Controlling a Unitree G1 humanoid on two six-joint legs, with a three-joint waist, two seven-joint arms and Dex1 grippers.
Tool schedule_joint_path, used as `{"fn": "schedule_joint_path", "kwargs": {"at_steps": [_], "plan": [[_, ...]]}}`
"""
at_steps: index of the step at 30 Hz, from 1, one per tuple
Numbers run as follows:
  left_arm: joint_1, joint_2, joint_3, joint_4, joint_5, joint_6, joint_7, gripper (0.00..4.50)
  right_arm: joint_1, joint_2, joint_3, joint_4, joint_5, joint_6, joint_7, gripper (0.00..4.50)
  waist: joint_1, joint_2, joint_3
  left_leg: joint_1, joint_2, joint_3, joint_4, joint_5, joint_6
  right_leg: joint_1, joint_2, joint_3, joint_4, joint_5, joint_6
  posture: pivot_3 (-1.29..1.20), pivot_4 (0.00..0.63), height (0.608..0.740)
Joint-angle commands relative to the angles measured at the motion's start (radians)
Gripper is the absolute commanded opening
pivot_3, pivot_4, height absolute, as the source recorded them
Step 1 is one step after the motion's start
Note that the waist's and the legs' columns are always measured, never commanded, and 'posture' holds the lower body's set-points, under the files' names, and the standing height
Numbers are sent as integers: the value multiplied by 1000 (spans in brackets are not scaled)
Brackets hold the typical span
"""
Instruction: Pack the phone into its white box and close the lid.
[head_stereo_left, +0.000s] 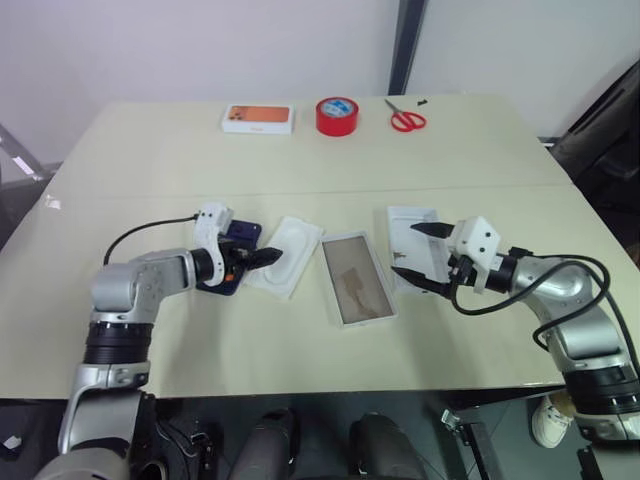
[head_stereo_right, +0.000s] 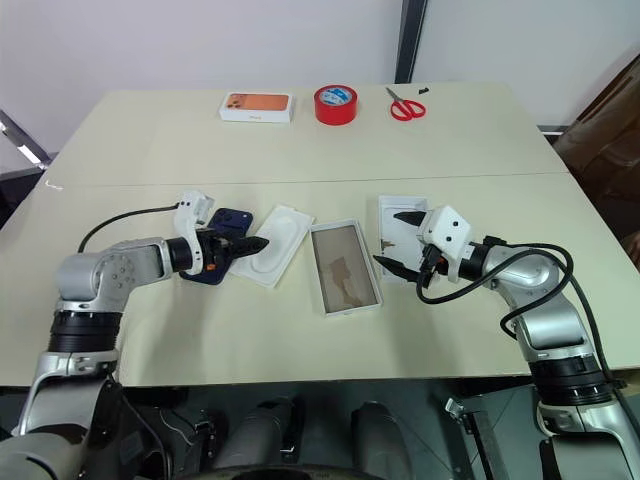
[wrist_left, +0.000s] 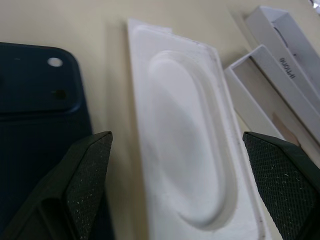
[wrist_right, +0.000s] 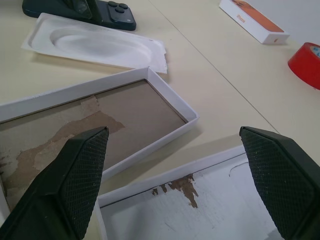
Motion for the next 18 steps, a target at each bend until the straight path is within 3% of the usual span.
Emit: {"fn": "schedule_joint_path", "kwargs": {"at_steps": [1, 11, 13, 18], "plan": [[-15, -4, 0, 19, -7, 44, 13, 4387, -20, -5, -24, -10, 1, -13, -8, 4390, 0, 0, 0, 0, 0, 0, 0, 0, 0, 0, 0, 0, 0, 0, 0, 0, 150, 734], [-66, -43, 2, 68, -33, 130, 19, 4387, 1, -5, -30, -29, 0, -9, -24, 4390, 0, 0, 0, 0, 0, 0, 0, 0, 0, 0, 0, 0, 0, 0, 0, 0, 150, 734], [-62, -49, 4, 77, -22, 122, 26, 3558, 1, -5, -29, -30, -1, -10, -26, 4500, 0, 0, 0, 0, 0, 0, 0, 0, 0, 0, 0, 0, 0, 0, 0, 0, 150, 734], [-50, -51, 22, 81, -18, 115, 37, 1006, 3, -7, -29, -31, -2, -10, -30, 4500, -1, 0, 0, 0, 0, 0, 0, 0, 0, 0, 0, 0, 0, 0, 0, 0, 150, 734]]}}
